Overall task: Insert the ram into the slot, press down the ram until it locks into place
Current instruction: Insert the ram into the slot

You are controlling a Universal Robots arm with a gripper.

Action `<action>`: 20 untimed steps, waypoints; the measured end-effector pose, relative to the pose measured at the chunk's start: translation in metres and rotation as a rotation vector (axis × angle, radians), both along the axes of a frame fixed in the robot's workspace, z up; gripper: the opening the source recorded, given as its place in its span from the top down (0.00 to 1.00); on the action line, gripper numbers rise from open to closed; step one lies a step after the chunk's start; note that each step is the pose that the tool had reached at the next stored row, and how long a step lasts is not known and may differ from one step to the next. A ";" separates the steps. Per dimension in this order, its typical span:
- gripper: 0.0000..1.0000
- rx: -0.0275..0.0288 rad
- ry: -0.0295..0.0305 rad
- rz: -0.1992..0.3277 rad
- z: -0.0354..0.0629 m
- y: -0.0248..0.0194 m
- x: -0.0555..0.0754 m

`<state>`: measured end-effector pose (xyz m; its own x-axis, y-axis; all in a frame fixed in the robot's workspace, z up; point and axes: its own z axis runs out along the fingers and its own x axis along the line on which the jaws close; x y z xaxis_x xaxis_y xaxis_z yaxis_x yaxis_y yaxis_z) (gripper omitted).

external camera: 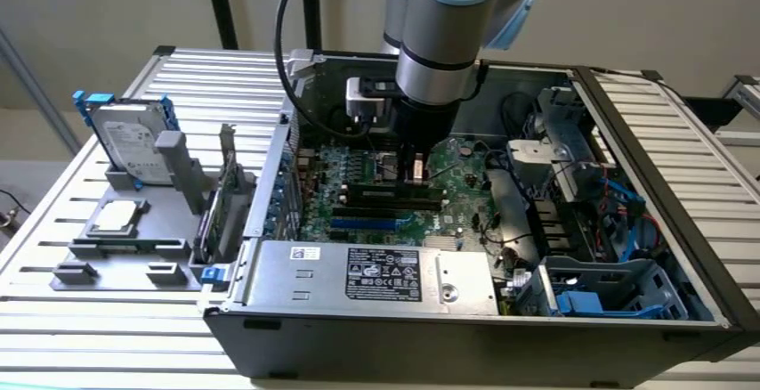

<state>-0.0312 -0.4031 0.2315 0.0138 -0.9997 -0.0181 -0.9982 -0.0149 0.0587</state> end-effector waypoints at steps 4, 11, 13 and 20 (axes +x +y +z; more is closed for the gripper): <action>0.87 0.0002 -0.0005 0.000 -0.0006 0.0000 0.000; 0.87 0.0000 -0.0020 -0.021 -0.0018 0.0000 -0.001; 0.87 0.0000 -0.0022 -0.022 -0.0020 0.0000 -0.001; 0.87 -0.0001 -0.0043 -0.022 -0.0041 0.0000 -0.001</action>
<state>-0.0323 -0.4031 0.2274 -0.0080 -0.9998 -0.0180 -0.9985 0.0070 0.0543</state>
